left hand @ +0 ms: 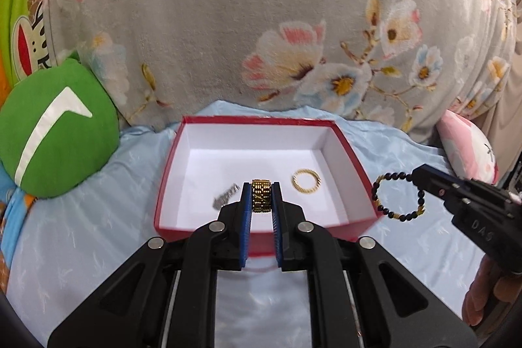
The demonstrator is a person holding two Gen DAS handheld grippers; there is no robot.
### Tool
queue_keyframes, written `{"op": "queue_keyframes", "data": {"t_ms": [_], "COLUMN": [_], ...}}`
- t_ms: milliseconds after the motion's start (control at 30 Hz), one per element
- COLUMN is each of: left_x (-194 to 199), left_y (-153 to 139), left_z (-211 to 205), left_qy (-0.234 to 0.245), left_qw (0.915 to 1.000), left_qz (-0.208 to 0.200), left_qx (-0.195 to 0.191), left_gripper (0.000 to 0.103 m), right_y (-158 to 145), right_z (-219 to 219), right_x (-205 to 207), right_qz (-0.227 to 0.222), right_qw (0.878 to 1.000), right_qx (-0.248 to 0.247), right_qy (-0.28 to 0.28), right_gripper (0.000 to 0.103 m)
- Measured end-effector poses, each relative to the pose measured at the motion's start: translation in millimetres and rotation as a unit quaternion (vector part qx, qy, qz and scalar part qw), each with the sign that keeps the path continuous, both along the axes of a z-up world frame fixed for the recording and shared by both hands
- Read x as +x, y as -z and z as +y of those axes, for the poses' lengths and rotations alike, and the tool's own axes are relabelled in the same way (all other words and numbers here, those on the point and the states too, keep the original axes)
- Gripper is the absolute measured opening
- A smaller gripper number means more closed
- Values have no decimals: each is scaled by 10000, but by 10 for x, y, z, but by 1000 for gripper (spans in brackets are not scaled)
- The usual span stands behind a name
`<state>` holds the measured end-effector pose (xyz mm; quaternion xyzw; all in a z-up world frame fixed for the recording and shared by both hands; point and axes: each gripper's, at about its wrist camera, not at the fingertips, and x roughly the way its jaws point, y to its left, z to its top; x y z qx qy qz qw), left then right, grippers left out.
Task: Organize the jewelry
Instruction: 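Carry the gold watch and bead bracelet into the red box, then open both tools to release the items and withdraw from the box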
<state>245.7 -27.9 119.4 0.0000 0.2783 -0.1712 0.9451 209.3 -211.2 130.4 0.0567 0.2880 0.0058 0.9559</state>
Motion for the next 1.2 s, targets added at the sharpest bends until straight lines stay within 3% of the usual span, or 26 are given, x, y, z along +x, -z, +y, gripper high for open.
{"op": "queue_keyframes", "data": {"t_ms": [167,467,767,1100,1200], "left_x": [457,1057,1335,1396,1402], "left_y": [44,307,560,712,727], "left_z": [-98,-183,-219,-254,-224], "left_qy": [-137,-341,-491,-559,-647], "left_qw": [9998,9988,9971,9960,9958], "left_qz": [-4,245,445,543,522], "left_qx": [129,271,381,432,375], "left_gripper": [11,11,11,11,12], "right_y": [42,432,730,845,851], "right_z": [24,63,92,159,165], "right_x": [567,1219,1429,1476,1460], "right_qz": [116,542,825,924,894], "right_qw": [9999,9983,9963,9954,9958], "right_qx": [15,127,129,42,14], "right_qy": [-78,-158,-219,-233,-204], "right_gripper": [6,6,6,7,12]}}
